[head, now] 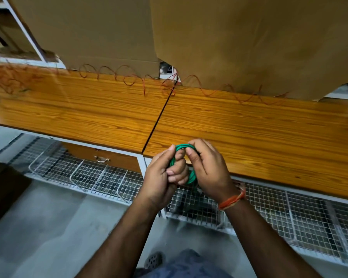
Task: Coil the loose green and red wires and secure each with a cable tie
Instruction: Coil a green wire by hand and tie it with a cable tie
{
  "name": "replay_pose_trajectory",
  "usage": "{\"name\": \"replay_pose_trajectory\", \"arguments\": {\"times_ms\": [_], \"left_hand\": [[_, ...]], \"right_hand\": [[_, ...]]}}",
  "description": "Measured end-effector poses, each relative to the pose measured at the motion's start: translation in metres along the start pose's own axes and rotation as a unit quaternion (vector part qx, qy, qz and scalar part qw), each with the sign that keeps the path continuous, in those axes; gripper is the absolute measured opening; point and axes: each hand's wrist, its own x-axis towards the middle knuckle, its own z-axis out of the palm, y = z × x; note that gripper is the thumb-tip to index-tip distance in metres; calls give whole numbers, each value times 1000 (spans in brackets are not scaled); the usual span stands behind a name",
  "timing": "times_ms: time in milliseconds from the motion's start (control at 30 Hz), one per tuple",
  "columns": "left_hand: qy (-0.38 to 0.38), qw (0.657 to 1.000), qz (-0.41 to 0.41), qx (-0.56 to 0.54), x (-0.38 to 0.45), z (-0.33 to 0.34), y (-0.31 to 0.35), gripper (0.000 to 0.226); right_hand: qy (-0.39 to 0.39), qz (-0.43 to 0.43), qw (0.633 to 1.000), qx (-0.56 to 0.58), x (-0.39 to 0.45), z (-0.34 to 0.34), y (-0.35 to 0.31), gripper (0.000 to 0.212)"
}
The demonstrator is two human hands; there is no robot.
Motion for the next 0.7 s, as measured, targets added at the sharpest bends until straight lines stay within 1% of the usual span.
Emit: {"name": "replay_pose_trajectory", "arguments": {"times_ms": [67, 133, 267, 367, 433, 500, 533, 600, 633, 700], "left_hand": [[-8, 998, -47, -50, 1, -6, 7, 43], [-15, 996, -72, -58, 5, -13, 17, 51], [-36, 996, -78, -34, 9, -28, 35, 36], [-41, 994, -88, -53, 12, -39, 49, 30], [-20, 991, -94, -95, 15, -46, 59, 34], [10, 986, -90, -143, 19, -56, 71, 37], [25, 983, -82, -162, 21, -64, 78, 38], [47, 978, -64, -191, 23, -80, 89, 38], [53, 976, -56, -205, 24, -88, 95, 39], [58, 972, -41, -225, 26, -101, 102, 41]], "right_hand": [[23, 3, 1000, -20, 4, 9, 0, 28], [47, 6, 999, -15, 8, 17, -4, 32], [43, 23, 999, 2, 18, 30, -11, 32], [23, 42, 998, 38, 24, 41, -17, 28], [27, 75, 992, 94, 24, 50, -21, 30], [48, 110, 983, 137, 19, 60, -20, 32], [57, 128, 978, 153, 15, 66, -17, 29], [83, 174, 965, 176, 7, 77, -7, 14], [101, 203, 956, 185, 2, 82, -1, 13], [143, 242, 941, 188, -8, 90, 6, 20]]}}
